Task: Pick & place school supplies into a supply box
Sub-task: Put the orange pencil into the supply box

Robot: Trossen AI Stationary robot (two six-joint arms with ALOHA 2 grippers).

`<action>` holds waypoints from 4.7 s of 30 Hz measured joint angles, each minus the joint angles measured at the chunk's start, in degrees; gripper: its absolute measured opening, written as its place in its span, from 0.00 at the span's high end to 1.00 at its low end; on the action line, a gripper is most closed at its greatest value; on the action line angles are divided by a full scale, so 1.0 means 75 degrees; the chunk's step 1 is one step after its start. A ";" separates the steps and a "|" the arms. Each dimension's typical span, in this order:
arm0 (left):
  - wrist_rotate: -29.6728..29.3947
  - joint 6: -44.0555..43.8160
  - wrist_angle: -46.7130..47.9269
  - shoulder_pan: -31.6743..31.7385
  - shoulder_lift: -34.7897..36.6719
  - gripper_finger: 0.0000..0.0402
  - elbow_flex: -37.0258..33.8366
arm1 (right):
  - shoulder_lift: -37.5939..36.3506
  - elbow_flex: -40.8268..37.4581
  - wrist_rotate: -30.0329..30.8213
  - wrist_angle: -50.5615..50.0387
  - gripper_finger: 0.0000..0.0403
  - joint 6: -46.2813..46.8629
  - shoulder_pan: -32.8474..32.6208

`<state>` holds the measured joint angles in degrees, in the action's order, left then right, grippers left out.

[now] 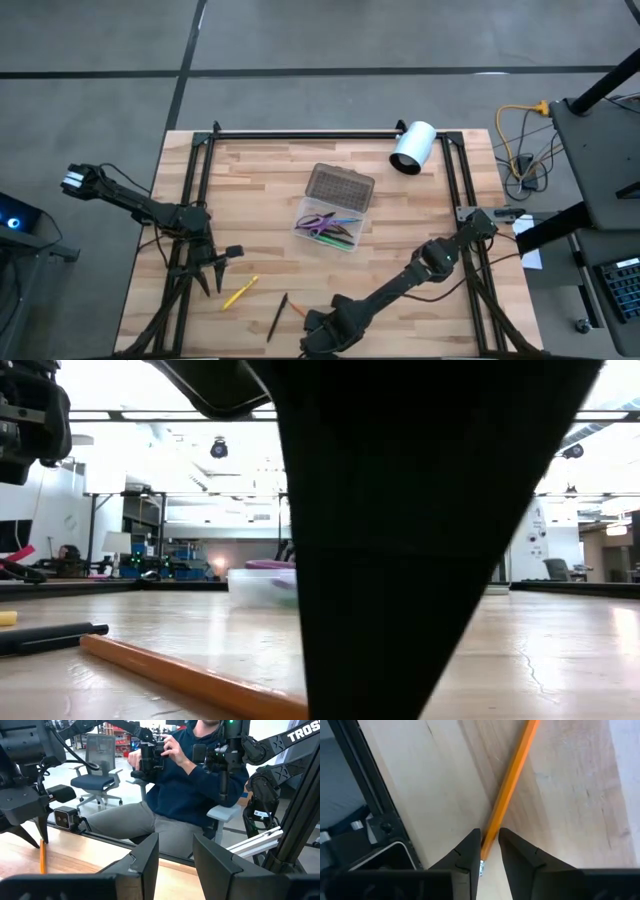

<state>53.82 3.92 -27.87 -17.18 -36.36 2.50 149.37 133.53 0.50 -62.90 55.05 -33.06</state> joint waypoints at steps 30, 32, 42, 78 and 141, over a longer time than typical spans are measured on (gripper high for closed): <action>0.0000 0.0000 -0.0001 0.0000 0.0000 0.74 0.0000 | -0.0027 -0.0286 0.0382 -0.0230 0.89 -0.1069 0.0075; 0.0000 0.0000 0.0000 -0.0001 0.0000 0.74 0.0000 | -0.0034 -0.0316 0.0211 -0.0229 0.91 -0.1120 0.0096; 0.0000 0.0000 0.0001 -0.0001 0.0000 0.74 0.0000 | -0.0043 -0.0323 0.0147 -0.0263 0.97 -0.0761 0.0152; 0.0000 0.0000 -0.0001 -0.0001 -0.0003 0.74 0.0000 | -0.0249 0.0167 0.1163 -0.1555 0.97 -0.0050 0.0067; 0.0000 0.0000 -0.0001 0.0000 -0.0003 0.74 0.0000 | -0.1851 -0.1183 0.5163 -0.3616 0.97 0.0055 0.1082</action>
<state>53.82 3.92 -27.88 -17.18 -36.38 2.50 135.48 124.66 39.22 -90.02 55.46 -24.94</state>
